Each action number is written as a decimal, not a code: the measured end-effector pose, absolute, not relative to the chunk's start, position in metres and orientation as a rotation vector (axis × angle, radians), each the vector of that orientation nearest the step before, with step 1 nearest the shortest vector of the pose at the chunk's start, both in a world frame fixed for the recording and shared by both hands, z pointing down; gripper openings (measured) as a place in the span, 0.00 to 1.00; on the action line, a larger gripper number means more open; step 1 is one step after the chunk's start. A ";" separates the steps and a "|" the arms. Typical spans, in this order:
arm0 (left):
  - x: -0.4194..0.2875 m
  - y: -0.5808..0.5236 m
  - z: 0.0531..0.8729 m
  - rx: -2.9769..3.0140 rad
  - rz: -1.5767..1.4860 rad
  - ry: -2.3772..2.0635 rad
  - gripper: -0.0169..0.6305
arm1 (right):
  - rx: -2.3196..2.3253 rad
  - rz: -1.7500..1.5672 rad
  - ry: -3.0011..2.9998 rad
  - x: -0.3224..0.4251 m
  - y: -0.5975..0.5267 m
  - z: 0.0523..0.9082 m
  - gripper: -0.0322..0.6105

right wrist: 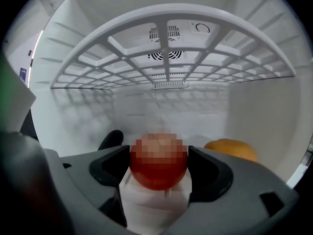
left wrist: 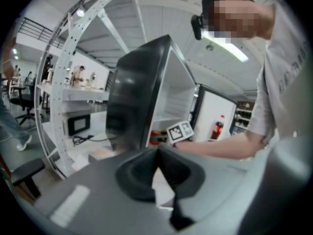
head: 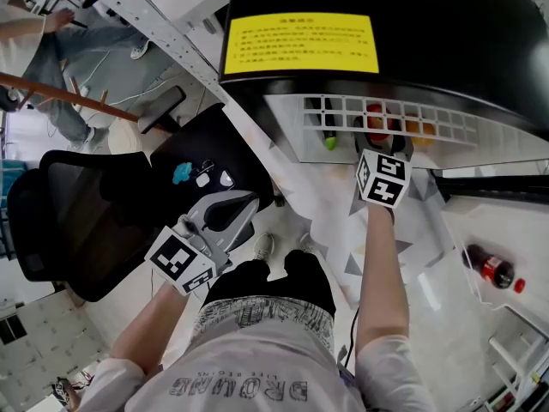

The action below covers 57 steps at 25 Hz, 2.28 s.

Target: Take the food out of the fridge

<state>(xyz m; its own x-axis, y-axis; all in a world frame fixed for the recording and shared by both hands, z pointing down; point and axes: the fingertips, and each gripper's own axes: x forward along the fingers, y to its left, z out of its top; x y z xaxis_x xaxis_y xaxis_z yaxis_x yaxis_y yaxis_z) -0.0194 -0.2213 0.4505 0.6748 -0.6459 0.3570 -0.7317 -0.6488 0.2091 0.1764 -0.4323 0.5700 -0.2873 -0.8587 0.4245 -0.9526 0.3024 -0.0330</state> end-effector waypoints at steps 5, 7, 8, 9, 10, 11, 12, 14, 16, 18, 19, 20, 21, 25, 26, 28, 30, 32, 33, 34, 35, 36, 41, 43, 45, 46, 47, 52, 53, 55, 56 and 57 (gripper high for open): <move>-0.019 -0.223 0.451 2.555 0.354 -1.082 0.03 | 1.632 0.395 -2.249 0.177 -0.434 0.569 0.57; -0.019 -0.223 0.450 2.558 0.350 -1.079 0.03 | 1.635 0.393 -2.249 0.177 -0.433 0.567 0.57; -0.019 -0.223 0.449 2.560 0.348 -1.076 0.03 | 1.637 0.393 -2.251 0.177 -0.432 0.566 0.57; -0.019 -0.223 0.448 2.561 0.347 -1.074 0.03 | 1.639 0.394 -2.252 0.177 -0.431 0.565 0.57; -0.018 -0.223 0.448 2.563 0.345 -1.071 0.03 | 1.640 0.395 -2.254 0.177 -0.431 0.563 0.57; -0.019 -0.223 0.447 2.565 0.344 -1.069 0.03 | 1.641 0.397 -2.256 0.177 -0.430 0.562 0.57; -0.019 -0.222 0.446 2.567 0.342 -1.067 0.03 | 1.641 0.398 -2.256 0.177 -0.429 0.560 0.57; -0.019 -0.221 0.444 2.571 0.339 -1.062 0.03 | 1.642 0.400 -2.256 0.177 -0.427 0.558 0.57; -0.020 -0.220 0.441 2.576 0.335 -1.058 0.03 | 1.642 0.404 -2.255 0.177 -0.425 0.556 0.57; -0.020 -0.219 0.440 2.581 0.328 -1.053 0.03 | 1.644 0.405 -2.254 0.177 -0.421 0.553 0.57; -0.020 -0.218 0.439 2.583 0.324 -1.050 0.03 | 1.646 0.402 -2.254 0.177 -0.418 0.550 0.57; -0.021 -0.216 0.438 2.586 0.321 -1.046 0.03 | 1.647 0.399 -2.254 0.177 -0.415 0.548 0.57; -0.021 -0.215 0.436 2.588 0.317 -1.042 0.03 | 1.648 0.396 -2.255 0.176 -0.412 0.545 0.57; -0.022 -0.208 0.430 2.603 0.299 -1.023 0.03 | 1.650 0.388 -2.259 0.174 -0.399 0.533 0.57; -0.022 -0.206 0.428 2.607 0.295 -1.018 0.03 | 1.651 0.388 -2.259 0.174 -0.395 0.531 0.57; -0.024 -0.202 0.424 2.616 0.285 -1.010 0.03 | 1.659 0.383 -2.255 0.175 -0.388 0.525 0.57; -0.026 -0.198 0.420 2.625 0.278 -1.000 0.03 | 1.668 0.378 -2.251 0.176 -0.380 0.519 0.57; -0.029 -0.194 0.417 2.633 0.274 -0.991 0.03 | 1.673 0.374 -2.248 0.175 -0.371 0.514 0.57; -0.030 -0.191 0.415 2.638 0.272 -0.987 0.03 | 1.674 0.373 -2.247 0.174 -0.367 0.511 0.57; -0.031 -0.189 0.413 2.643 0.267 -0.982 0.03 | 1.674 0.373 -2.247 0.173 -0.362 0.509 0.57; -0.031 -0.187 0.412 2.648 0.262 -0.978 0.03 | 1.675 0.374 -2.248 0.172 -0.358 0.507 0.57; -0.032 -0.186 0.410 2.653 0.257 -0.973 0.03 | 1.677 0.373 -2.248 0.172 -0.353 0.504 0.57; -0.036 -0.175 0.402 2.675 0.236 -0.953 0.03 | 1.686 0.357 -2.253 0.169 -0.331 0.489 0.57; -0.038 -0.171 0.399 2.680 0.227 -0.948 0.03 | 1.685 0.346 -2.259 0.167 -0.322 0.482 0.57; -0.040 -0.167 0.397 2.685 0.217 -0.945 0.03 | 1.685 0.334 -2.266 0.165 -0.314 0.474 0.57; -0.041 -0.165 0.395 2.686 0.211 -0.943 0.03 | 1.685 0.328 -2.269 0.164 -0.309 0.470 0.57; -0.042 -0.164 0.394 2.688 0.205 -0.941 0.03 | 1.686 0.322 -2.272 0.164 -0.305 0.465 0.57; -0.045 -0.158 0.385 2.710 0.174 -0.931 0.03 | 1.692 0.299 -2.296 0.159 -0.284 0.444 0.57; -0.046 -0.157 0.383 2.714 0.167 -0.928 0.03 | 1.692 0.296 -2.300 0.158 -0.280 0.440 0.57; -0.046 -0.155 0.380 2.723 0.156 -0.919 0.03 | 1.692 0.288 -2.306 0.156 -0.272 0.433 0.57; -0.047 -0.154 0.378 2.727 0.151 -0.915 0.03 | 1.694 0.282 -2.307 0.155 -0.268 0.429 0.57; -0.047 -0.153 0.377 2.731 0.146 -0.911 0.03 | 1.696 0.275 -2.309 0.155 -0.264 0.425 0.57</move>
